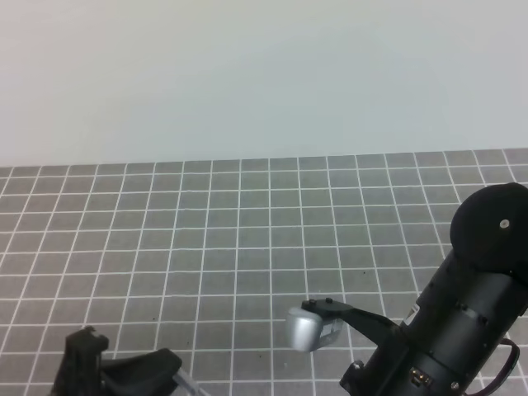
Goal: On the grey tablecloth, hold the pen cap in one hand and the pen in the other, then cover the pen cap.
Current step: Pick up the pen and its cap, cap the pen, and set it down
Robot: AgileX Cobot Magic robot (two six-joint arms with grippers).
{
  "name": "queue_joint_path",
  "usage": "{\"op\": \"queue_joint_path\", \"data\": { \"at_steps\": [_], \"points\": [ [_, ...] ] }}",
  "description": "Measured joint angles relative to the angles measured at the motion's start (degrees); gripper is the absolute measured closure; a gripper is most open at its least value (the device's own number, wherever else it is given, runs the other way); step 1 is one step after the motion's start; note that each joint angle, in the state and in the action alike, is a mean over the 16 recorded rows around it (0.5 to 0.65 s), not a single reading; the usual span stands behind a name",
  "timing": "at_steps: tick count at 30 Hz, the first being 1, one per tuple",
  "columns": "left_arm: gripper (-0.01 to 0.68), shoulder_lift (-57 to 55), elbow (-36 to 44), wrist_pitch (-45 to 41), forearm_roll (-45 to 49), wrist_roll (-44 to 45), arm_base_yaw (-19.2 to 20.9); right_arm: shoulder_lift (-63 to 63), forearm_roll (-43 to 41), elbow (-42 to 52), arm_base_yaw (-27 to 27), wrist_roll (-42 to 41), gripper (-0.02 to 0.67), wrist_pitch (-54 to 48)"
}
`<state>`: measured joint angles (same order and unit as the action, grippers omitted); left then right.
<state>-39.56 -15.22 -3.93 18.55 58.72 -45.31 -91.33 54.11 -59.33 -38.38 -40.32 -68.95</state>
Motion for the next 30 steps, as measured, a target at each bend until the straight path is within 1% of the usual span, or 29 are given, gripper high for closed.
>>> {"op": "queue_joint_path", "data": {
  "at_steps": [12,30],
  "points": [
    [0.662,0.44,0.00,-1.91,1.57,-3.24,0.01,0.00,-0.01,0.00,0.00,-0.49,0.604,0.00],
    [0.653,-4.21,0.00,2.97,1.27,-5.01,0.00,0.03,0.25,-0.01,0.02,-1.73,0.613,-0.67]
  ]
}}
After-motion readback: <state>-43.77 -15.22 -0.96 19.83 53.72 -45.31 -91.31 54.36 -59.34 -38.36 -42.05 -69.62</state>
